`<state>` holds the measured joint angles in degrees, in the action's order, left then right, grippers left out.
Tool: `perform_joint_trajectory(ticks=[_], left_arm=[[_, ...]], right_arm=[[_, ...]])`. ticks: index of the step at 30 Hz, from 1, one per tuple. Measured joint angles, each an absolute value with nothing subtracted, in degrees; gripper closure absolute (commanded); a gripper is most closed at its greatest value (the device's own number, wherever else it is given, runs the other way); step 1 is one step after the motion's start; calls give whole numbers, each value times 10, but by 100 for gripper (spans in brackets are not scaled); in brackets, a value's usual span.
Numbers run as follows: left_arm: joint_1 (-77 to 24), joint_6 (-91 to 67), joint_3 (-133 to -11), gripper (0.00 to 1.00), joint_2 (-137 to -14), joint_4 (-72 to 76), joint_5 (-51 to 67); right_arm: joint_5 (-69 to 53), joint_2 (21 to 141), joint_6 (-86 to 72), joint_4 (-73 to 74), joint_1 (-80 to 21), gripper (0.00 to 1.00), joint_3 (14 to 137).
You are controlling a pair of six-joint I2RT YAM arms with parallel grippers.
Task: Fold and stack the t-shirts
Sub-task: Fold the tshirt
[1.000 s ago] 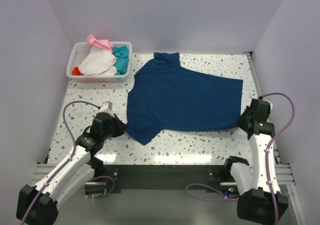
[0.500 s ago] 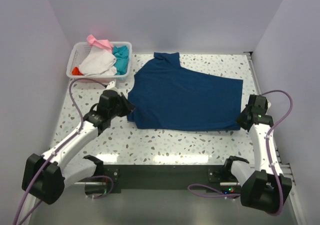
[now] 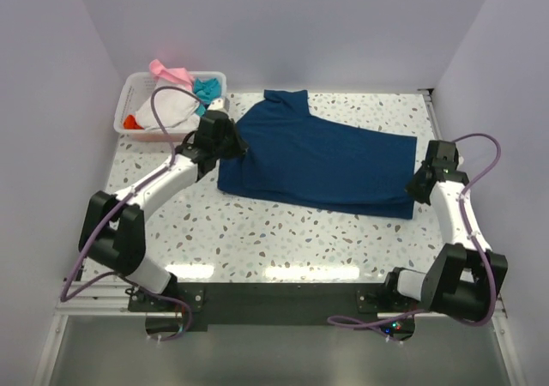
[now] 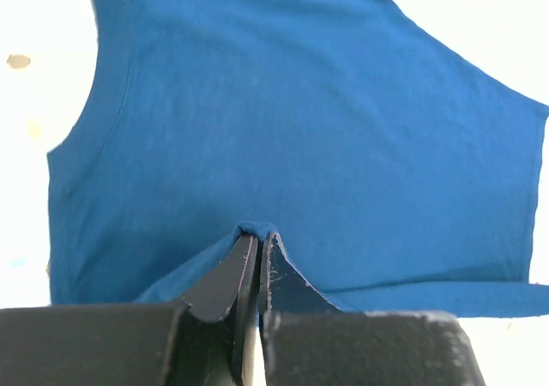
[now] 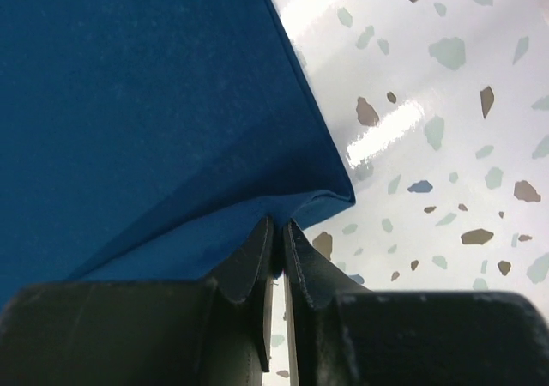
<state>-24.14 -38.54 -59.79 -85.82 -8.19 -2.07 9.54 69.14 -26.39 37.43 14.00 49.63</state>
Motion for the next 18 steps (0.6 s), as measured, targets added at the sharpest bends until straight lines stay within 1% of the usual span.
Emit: perform_joint_trajectory(ticks=[8,9,10,11,12,14,15,16,17,18], left_arm=[[-241,-354,-740,100,-1011,-90,-43],[-241,-352,-757,98,-1030,-92,-49],[-241,-350,-774,94,-1048,-95,-53],[-241,-348,-787,94,-1062,-97,-55],[-241,-348,-806,94,-1082,-106,-59],[-241,-347,-859,77,-1124,-128,-70],[-241,-346,-892,62,-1149,-147,-77],[-241,-347,-925,28,-1172,-166,-84],[-241,-345,-954,16,-1192,-180,-90],[-241,-347,-972,3,-1204,-189,-93]], right_arm=[[96,802,-264,349,140,87,561],[98,817,-264,348,140,86,570],[102,835,-264,346,140,84,580],[109,855,-264,347,140,74,593],[114,878,-266,348,142,63,608],[123,923,-269,347,146,33,640],[126,946,-271,350,150,24,657],[128,965,-272,353,153,18,674],[130,981,-271,357,155,12,689],[131,992,-271,360,157,9,701]])
